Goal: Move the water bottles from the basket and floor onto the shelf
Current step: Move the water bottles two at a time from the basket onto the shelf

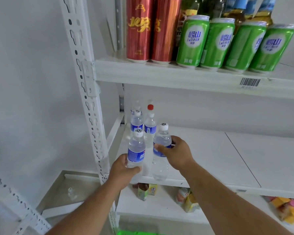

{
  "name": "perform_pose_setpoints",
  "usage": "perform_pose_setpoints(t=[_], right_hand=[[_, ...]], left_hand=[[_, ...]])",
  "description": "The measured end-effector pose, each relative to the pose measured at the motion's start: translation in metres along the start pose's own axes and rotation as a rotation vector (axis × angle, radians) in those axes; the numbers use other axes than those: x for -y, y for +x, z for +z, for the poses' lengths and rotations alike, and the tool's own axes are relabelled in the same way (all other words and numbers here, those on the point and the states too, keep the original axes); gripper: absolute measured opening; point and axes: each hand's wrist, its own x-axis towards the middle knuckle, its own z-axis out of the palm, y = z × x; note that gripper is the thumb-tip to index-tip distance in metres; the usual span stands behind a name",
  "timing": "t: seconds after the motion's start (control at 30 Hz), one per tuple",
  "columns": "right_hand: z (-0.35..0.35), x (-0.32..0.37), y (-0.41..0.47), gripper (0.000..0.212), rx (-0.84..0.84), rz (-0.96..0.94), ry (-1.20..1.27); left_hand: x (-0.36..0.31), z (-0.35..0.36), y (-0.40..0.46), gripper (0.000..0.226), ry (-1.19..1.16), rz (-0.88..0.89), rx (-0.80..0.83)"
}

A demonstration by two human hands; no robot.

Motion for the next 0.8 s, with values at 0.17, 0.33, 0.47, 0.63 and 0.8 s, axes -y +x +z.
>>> perform_pose_setpoints(t=[0.17, 0.33, 0.47, 0.63, 0.8], right_hand=[[0.007, -0.005, 0.028, 0.037, 0.019, -0.007, -0.054], [0.015, -0.011, 0.056, 0.028, 0.068, 0.006, -0.043], [0.027, -0.017, 0.075, 0.019, 0.088, -0.001, -0.044], [0.043, -0.023, 0.091, 0.019, 0.086, 0.020, -0.035], [0.053, -0.031, 0.103, 0.020, 0.072, 0.004, -0.045]], left_hand=[[0.003, 0.007, 0.036, 0.043, -0.001, -0.020, -0.013], [0.007, 0.015, 0.068, 0.044, 0.021, -0.039, -0.038], [0.015, 0.019, 0.092, 0.050, 0.019, -0.061, -0.039], [0.027, 0.022, 0.116, 0.049, -0.019, -0.065, -0.051], [0.029, 0.026, 0.136, 0.052, -0.059, -0.057, -0.050]])
